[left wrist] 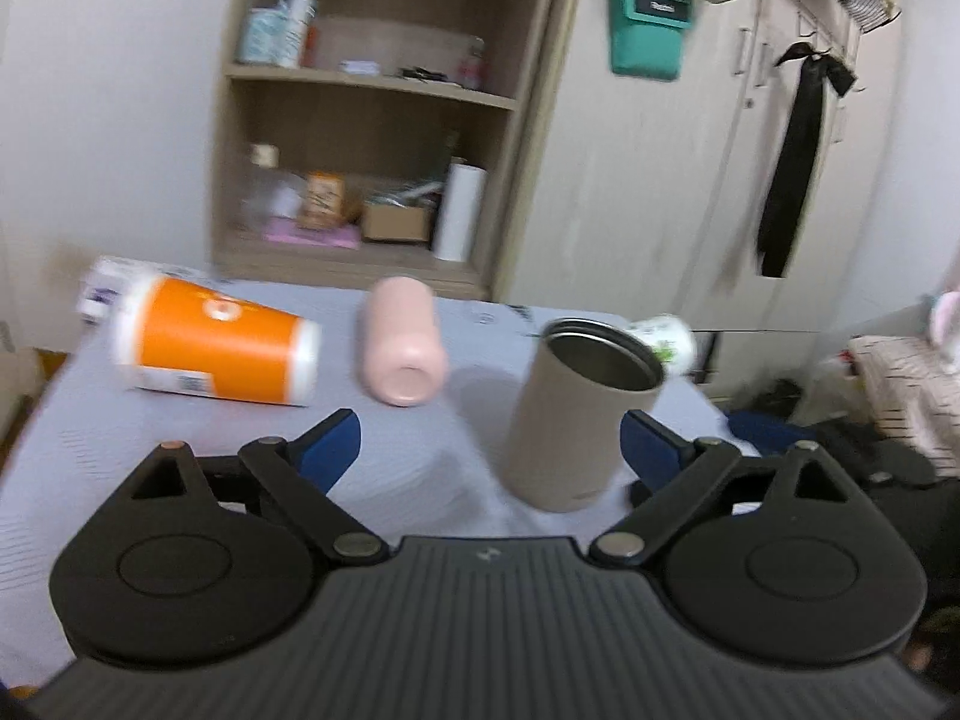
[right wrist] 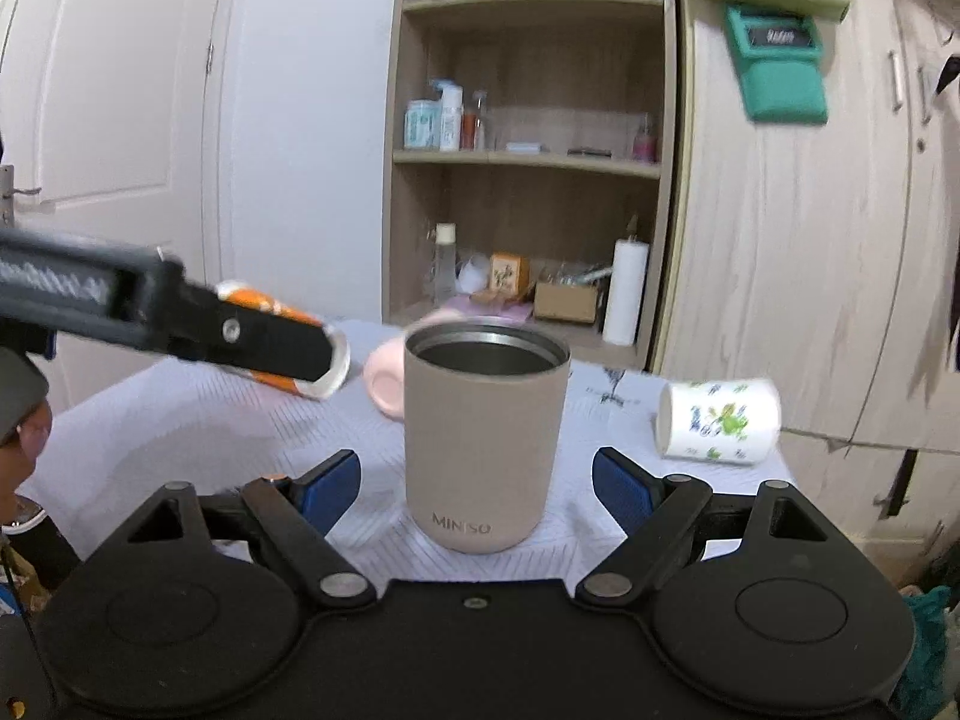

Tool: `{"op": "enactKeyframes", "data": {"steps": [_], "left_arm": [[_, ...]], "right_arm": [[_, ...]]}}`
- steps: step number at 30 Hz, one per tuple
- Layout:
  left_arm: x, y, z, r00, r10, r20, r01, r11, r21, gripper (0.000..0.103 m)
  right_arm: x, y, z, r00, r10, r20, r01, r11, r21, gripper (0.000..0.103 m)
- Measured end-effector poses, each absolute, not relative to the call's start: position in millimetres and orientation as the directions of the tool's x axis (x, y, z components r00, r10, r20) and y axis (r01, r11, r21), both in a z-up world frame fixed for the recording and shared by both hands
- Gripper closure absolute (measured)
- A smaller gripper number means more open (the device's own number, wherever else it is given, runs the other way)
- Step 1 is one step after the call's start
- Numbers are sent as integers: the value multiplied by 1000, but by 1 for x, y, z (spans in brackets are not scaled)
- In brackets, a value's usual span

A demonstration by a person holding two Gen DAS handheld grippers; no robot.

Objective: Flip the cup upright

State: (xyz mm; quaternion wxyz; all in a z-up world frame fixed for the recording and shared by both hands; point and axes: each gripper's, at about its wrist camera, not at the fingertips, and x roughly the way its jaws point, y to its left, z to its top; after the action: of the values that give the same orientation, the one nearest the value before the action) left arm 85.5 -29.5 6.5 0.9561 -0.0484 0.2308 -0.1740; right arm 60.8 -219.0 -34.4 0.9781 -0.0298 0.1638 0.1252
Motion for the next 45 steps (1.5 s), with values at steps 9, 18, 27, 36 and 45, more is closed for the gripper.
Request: {"op": "enactKeyframes", "data": {"steps": [9,18,27,36,45], "left_arm": [[32,-18,22,927,-207,-313,184,978,-102,3],[-1,-17,21,946,-194,-261,185,981,-57,1],[-4,-14,10,966,-145,-215,143,989,-25,1],[1,-13,11,972,-79,-220,84,996,14,0],[0,-10,11,971,-31,-237,42,998,40,0]], "right_arm": [[9,-215,-10,954,169,-247,-190,980,-61,15],[-12,-211,-9,968,90,-233,-106,993,-54,15],[-11,-215,-11,973,44,-227,-58,997,-58,15],[-12,-215,-7,975,28,-222,-41,998,-56,15],[-13,-217,-3,973,11,-230,-15,1000,-18,0]]}}
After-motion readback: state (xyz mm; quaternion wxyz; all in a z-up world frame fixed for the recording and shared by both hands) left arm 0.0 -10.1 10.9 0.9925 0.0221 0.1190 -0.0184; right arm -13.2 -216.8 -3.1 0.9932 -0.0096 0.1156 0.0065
